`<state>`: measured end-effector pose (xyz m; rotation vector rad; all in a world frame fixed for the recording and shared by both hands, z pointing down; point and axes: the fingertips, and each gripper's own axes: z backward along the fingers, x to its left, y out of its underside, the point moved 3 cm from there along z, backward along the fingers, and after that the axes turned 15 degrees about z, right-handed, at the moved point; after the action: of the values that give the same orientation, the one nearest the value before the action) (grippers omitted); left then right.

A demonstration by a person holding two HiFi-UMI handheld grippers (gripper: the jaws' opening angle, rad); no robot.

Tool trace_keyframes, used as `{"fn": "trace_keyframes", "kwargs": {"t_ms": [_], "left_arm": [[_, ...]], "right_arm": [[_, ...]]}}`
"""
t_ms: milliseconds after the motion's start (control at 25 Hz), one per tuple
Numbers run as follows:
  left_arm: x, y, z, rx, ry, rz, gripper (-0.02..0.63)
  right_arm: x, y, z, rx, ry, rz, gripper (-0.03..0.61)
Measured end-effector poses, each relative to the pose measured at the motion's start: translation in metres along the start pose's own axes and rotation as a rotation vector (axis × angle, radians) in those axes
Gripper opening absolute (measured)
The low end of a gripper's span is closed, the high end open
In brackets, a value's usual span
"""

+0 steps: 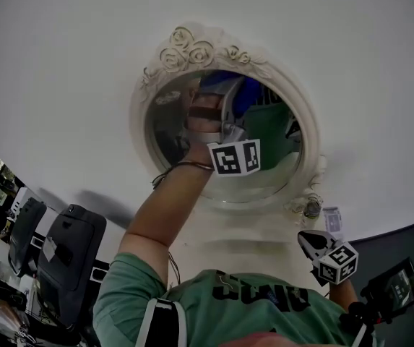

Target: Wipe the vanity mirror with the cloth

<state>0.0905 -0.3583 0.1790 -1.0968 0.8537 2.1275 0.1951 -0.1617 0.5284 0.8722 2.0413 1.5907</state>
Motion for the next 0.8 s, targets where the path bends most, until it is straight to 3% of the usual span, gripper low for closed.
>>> {"fn": "trace_keyframes", "kwargs": {"t_ms": [240,400,480,600,800], "left_arm": [[-0.03,-0.021,0.003,-0.035,0.055,-0.046,0.049],[-0.021,-0.016,0.027,-0.059,0.092,-0.004,0.052],[-0.005,0.01,0.052,-0.035,0.059,0.018,0.052],[0.029,0.07,0.087,0.069,-0.009,0.02,0.052],[0.065,0.168,0.117,0.267,-0.061,-0.046,0.052]], "right_arm": [[0.0,0.002,0.005,0.002,0.004,-0.011,0.011],[0.006,-0.016,0.0,-0.007,0.0,0.037,0.011],[0.011,-0.025,-0.004,-0.003,-0.005,0.066,0.011],[0.018,-0.033,-0.007,0.025,-0.01,0.093,0.011],[0.033,-0.044,-0.019,0.057,-0.038,0.119,0.011]]}}
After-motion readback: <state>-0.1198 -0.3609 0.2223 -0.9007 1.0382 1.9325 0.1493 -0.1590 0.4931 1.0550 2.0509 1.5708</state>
